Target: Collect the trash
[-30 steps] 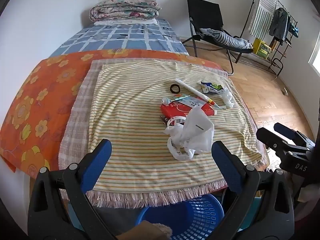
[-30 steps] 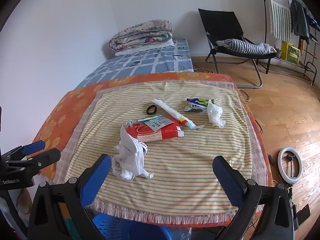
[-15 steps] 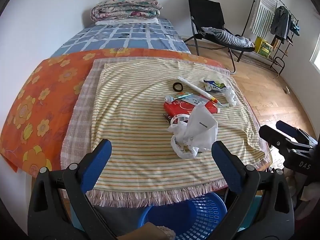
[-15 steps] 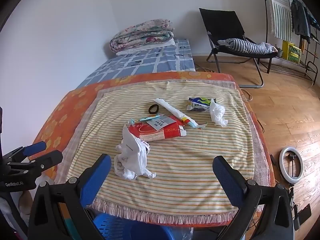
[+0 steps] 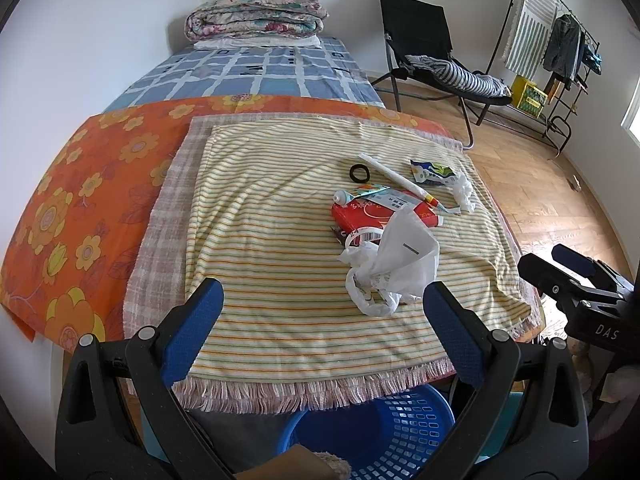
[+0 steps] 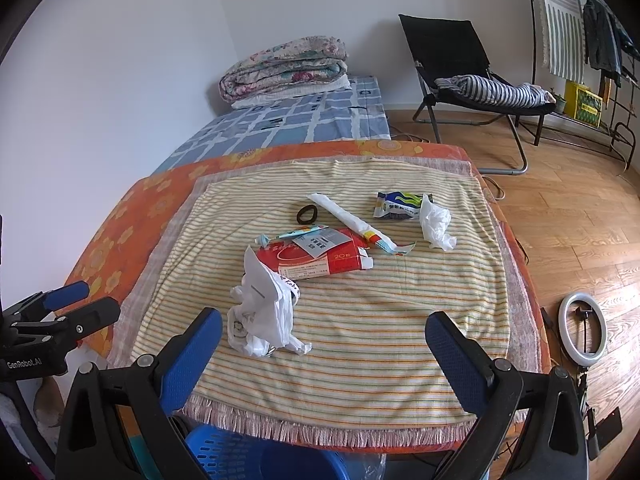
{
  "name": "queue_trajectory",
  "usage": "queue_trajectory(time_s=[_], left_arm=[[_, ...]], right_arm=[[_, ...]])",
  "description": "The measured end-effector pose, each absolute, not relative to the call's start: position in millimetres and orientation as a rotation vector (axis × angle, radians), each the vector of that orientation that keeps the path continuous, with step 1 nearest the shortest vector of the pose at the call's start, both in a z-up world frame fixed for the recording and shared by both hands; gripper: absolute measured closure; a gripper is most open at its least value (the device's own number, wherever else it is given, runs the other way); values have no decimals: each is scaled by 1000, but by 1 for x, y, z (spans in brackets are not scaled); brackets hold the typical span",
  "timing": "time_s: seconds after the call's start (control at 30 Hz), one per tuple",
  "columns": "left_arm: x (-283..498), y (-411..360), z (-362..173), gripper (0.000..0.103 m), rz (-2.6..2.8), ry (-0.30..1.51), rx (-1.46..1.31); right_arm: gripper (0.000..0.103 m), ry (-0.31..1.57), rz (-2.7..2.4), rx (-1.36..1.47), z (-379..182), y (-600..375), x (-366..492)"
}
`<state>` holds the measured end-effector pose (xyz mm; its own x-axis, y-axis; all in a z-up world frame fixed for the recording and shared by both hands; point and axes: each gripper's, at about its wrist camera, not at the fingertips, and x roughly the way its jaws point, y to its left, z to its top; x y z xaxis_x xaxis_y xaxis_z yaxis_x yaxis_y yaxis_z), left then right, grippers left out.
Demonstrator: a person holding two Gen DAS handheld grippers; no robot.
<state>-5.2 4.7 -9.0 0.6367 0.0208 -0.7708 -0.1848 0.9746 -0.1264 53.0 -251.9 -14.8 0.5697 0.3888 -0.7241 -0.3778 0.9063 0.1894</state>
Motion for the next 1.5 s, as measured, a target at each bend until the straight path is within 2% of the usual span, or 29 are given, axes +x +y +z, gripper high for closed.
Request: queue_trajectory(time_s=[1.5], left_arm=[[-6, 6, -12, 1, 119, 881, -202]], right_arm=[[1, 862, 459, 15, -20, -249, 52]])
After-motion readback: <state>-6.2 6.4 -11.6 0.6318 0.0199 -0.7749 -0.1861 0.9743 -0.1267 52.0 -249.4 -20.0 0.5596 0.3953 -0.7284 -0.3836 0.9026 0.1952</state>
